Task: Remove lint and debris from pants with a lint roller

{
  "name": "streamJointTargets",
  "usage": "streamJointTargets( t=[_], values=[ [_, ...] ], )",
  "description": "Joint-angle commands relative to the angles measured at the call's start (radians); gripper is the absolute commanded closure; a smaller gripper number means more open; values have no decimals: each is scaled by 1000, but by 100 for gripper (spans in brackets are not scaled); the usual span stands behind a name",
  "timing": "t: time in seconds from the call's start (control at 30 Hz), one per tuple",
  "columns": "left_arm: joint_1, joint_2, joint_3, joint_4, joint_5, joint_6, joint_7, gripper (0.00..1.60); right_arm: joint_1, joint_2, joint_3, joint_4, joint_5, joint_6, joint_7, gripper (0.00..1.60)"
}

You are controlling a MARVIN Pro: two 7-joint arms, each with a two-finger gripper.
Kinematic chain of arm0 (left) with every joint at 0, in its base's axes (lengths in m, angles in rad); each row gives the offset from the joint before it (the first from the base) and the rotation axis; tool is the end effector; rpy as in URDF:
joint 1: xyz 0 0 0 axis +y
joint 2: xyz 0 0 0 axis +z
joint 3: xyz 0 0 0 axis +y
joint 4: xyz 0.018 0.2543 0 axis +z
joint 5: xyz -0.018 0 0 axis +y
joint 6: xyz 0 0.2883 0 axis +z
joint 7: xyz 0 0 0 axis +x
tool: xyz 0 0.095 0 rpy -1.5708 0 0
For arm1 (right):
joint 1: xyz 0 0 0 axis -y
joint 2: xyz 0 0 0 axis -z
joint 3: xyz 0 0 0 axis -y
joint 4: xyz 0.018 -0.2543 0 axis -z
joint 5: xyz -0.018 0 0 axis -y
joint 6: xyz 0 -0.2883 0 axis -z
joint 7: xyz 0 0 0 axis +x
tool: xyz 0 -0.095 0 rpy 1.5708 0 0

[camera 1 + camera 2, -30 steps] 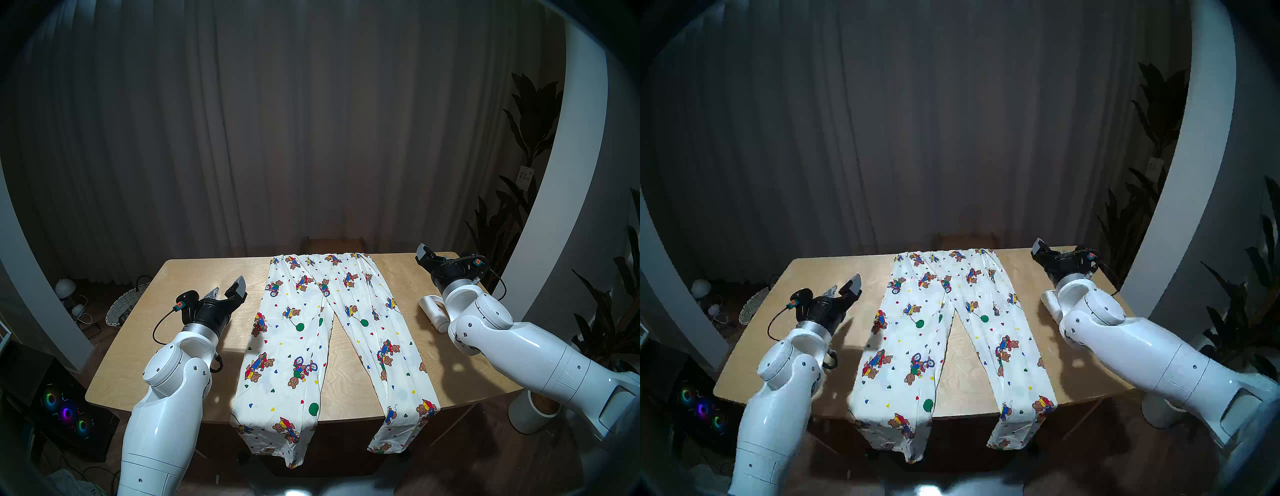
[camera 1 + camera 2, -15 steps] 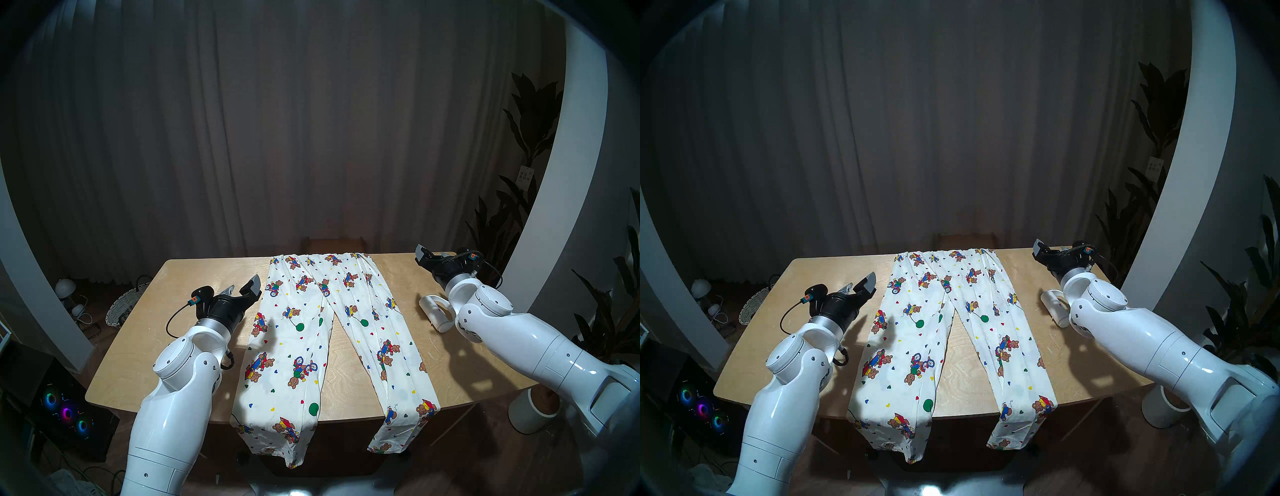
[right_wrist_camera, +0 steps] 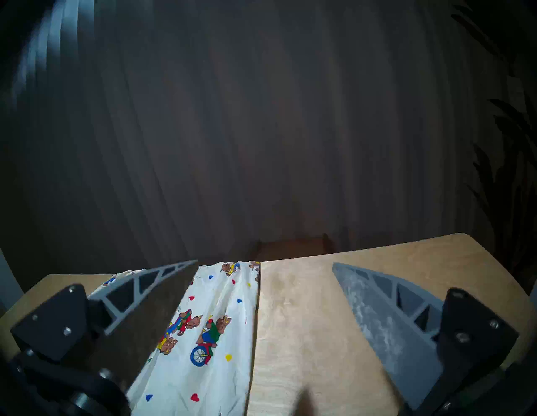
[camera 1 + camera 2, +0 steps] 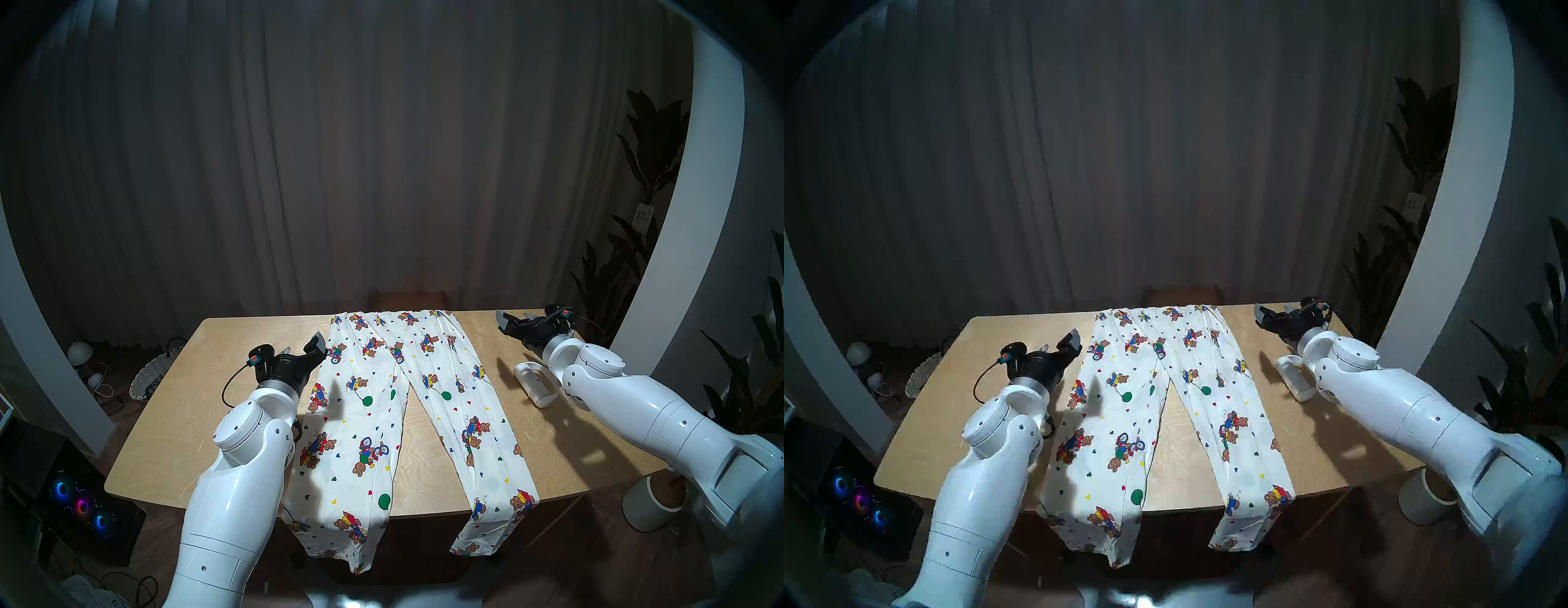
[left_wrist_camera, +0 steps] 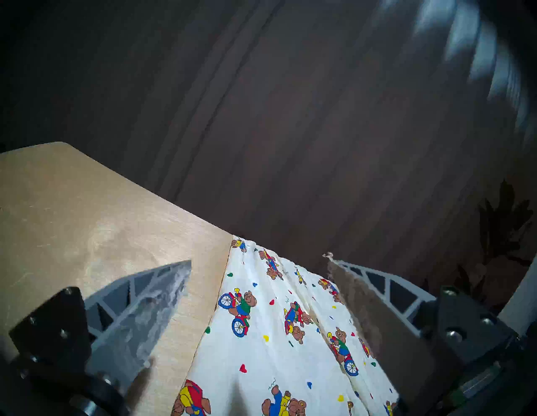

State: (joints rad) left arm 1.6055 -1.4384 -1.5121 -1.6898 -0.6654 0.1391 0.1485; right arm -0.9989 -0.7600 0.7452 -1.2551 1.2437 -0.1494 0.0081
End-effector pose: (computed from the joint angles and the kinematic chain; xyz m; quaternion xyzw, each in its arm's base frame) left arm 0.3917 0.0121 -0.2600 0.7240 0.1878 0.6398 0.1768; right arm 0.4722 -0.0942 -0.2430 -0.7458 0.0009 -0.6469 0.1588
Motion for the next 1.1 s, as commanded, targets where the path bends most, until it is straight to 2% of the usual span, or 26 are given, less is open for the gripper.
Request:
streamJointTargets(
  t=[0.0, 0.07, 0.13, 0.23, 0.37, 0.43, 0.53, 0.57, 0.67, 0.7, 0.73, 1.07],
  values=[
    [-59, -25, 15, -14, 24, -26, 27, 0, -33, 33, 55, -87, 40, -95, 28, 0],
    [-69, -32, 22, -5, 30, -31, 40, 0, -76, 66, 61, -140, 50, -115, -3, 0],
    [-72, -40, 22, 1, 24, -38, 41, 0, -91, 61, 67, -136, 65, -127, -10, 0],
    [-82, -38, 33, 13, 33, -39, 46, 0, -155, 78, 78, -179, 88, -179, -72, 0],
    [-87, -30, 47, 14, 56, -36, 63, 0, -195, 88, 77, -185, 96, -221, -97, 0],
    [-89, -30, 51, 17, 64, -39, 68, 0, -201, 88, 79, -186, 104, -227, -102, 0],
    [-106, -24, 79, 36, 132, -38, 125, 0, -194, 80, 73, -166, 91, -246, -98, 0],
    [-106, -24, 79, 36, 132, -38, 125, 0, -194, 80, 73, -166, 91, -246, -98, 0],
    [-139, -20, 126, 85, 245, -38, 215, 0, -178, 58, 71, -144, 86, -251, -107, 0],
    [-143, -23, 130, 93, 257, -42, 225, 0, -174, 54, 70, -141, 87, -247, -108, 0],
    [-145, -24, 133, 96, 262, -42, 232, 0, -170, 50, 67, -144, 93, -230, -124, 0],
    [-154, -25, 144, 109, 278, -46, 255, 0, -170, 38, 69, -137, 96, -236, -125, 0]
  ],
)
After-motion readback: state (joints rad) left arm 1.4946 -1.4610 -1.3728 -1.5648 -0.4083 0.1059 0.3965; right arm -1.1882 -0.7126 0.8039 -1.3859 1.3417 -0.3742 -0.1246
